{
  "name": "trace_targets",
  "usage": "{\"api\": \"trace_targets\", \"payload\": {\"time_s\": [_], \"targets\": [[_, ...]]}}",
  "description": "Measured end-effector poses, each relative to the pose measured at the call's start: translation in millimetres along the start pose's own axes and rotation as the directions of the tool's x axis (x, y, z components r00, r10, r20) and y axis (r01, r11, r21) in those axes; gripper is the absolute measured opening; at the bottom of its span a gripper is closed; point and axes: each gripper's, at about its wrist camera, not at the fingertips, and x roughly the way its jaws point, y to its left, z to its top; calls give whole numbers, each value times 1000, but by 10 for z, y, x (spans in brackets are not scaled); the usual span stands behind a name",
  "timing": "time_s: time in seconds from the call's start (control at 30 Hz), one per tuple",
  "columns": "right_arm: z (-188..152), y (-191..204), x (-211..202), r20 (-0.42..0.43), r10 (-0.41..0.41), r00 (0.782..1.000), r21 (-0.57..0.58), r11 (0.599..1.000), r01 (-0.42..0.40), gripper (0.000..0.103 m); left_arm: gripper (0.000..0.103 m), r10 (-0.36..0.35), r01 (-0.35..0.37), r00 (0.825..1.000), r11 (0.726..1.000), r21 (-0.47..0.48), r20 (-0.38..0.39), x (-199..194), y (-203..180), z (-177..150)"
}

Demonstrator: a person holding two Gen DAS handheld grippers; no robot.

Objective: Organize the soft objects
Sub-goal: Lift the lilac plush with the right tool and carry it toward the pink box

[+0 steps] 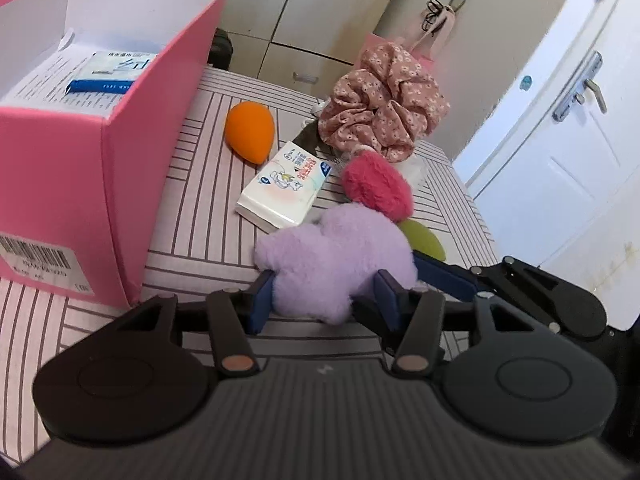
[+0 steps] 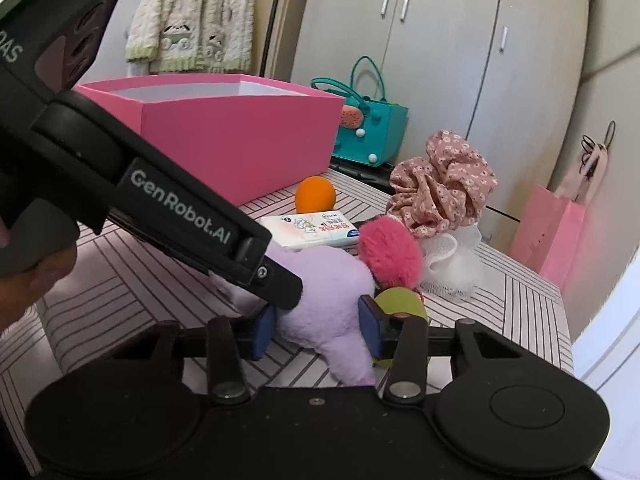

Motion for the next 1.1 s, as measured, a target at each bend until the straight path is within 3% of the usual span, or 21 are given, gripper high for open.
{"api": "trace_targets", "payload": {"time_s": [0.1,0.13,0.53,0.63,0.9,0.97,1.1], "targets": [[-23,6,-2,2,-4,1000,7,1000,4,49,40,21,-22,1000,998,59,21,-47,-73,-13],[-29,8,-7,0,-6,1000,12,1000,6,48,29,36,-38,999,997,74,28,-67,-87,-15],[-20,-120,-101,-33,52,998,77,996,-49,49,23,-10,11,1000,998,61,-29,-139,55,-81],[-6,-121,-56,-54,64,996,52,997,-61,58,23,-19,20,999,999,48,-30,-129,76,-85],[30,-102,70,-76,86,993,-17,996,-88,60,23,-34,36,999,999,34,-39,-141,107,-101],[29,-129,75,-76,96,992,0,995,-96,60,23,-35,36,999,999,38,-38,-143,101,-106],[8,-127,39,-73,83,994,37,996,-80,48,23,-45,46,998,998,42,-41,-143,87,-115]]}}
